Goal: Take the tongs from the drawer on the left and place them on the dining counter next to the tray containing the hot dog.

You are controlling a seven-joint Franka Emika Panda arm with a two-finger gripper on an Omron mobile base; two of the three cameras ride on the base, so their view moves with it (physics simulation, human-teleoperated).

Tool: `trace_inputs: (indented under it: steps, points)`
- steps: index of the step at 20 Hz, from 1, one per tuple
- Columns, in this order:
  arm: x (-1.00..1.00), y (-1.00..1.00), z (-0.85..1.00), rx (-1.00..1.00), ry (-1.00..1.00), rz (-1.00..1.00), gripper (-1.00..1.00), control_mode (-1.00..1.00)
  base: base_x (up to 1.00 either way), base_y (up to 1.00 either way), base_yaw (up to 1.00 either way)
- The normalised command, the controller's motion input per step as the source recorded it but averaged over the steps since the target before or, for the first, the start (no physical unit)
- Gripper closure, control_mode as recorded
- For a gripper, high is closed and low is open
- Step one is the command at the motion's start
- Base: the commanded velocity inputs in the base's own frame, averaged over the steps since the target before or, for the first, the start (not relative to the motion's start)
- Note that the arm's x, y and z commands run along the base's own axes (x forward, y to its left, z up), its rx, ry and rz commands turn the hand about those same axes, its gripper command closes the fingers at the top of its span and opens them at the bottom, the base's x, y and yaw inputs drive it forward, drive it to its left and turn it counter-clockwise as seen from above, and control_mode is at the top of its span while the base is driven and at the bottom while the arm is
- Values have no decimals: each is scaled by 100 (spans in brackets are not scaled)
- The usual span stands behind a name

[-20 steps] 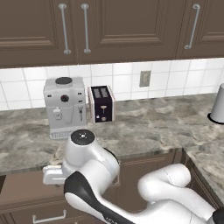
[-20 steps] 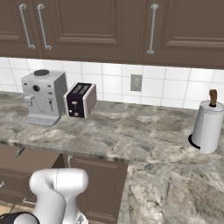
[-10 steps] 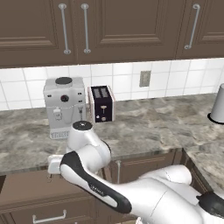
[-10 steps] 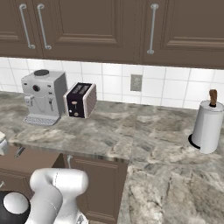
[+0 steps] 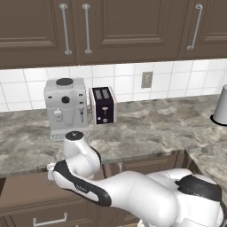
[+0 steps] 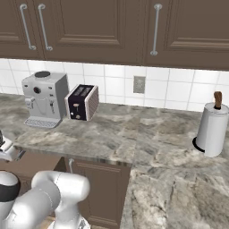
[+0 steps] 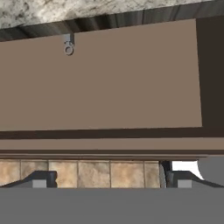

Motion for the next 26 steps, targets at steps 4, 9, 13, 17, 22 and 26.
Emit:
trace_inputs:
  steps: [4, 9, 13, 17, 22, 26]
  points:
    - [33, 8, -26, 0, 6, 0, -100, -100, 0, 0, 0]
    - [12, 14, -36, -1, 3, 0, -100, -100, 0, 0, 0]
    - [0, 18, -46, -4, 0, 0, -100, -100, 0, 0, 0]
    - [0, 12, -31, -2, 0, 0, -100, -100, 0, 0, 0]
    - [0, 2, -8, 0, 0, 0, -100, -100, 0, 0, 0]
    - [0, 2, -8, 0, 2, 0, -100, -100, 0, 0, 0]
